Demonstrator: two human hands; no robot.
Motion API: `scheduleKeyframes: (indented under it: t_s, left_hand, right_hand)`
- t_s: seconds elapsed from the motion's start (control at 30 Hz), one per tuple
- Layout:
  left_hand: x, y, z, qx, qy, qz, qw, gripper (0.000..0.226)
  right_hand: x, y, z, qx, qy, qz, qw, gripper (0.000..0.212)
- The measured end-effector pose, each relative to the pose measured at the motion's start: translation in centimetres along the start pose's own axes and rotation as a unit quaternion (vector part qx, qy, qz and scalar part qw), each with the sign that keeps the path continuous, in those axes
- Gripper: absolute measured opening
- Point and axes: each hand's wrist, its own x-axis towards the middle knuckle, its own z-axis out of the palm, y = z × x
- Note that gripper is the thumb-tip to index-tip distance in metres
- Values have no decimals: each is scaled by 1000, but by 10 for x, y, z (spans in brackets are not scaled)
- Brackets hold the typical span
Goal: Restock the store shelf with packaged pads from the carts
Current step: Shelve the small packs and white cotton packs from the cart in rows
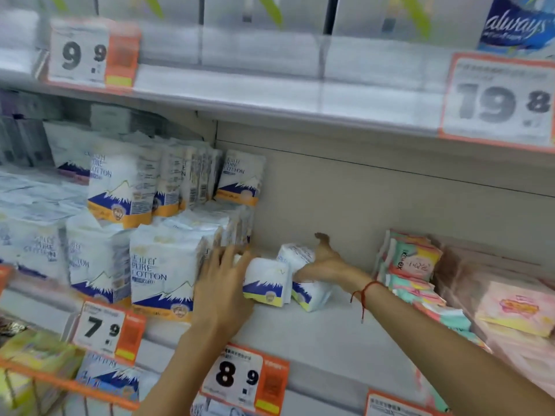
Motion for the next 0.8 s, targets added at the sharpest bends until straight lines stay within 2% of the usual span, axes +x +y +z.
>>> scheduleKeyframes:
  t_s: [0.07,0.13,0.2,0.23,0.3,0.43,0.5,0.63,0.8]
  left_hand:
    - [0,-2,1,-1,-23,3,1000,71]
    - [-2,-3,1,-30,-67,7,997,72]
    - [-2,0,-3,-75,-101,1,992,71]
    - [-2,2,-6,-91,-111,-6,990,70]
    - [0,6,-9,-109,-117,-20,987,66]
    - [0,7,-9,-110,-92,-24,989,56]
    - [0,7,-8,-115,-81,-25,990,49]
    - [1,8,-9,-106,-78,-23,991,39]
    - [-1,6,-8,-97,-79,-21,992,41]
  right_hand:
    - [10,-3,-6,-64,-5,-12,998,86]
    - [19,-2,-9,-187,-24,-36,981,73]
    - [27,0,-14,-299,-60,-45,951,76]
    - [30,0,-18,-320,-74,-41,944,76]
    - [37,1,-25,-316,-62,-62,945,69]
    - [52,6,-15,-229,21,-102,968,48]
    - [65,4,-6,-224,25,-107,968,40]
    - [80,-11,2,-255,-11,-109,961,50]
    - [92,-14,14,-310,33,-118,943,49]
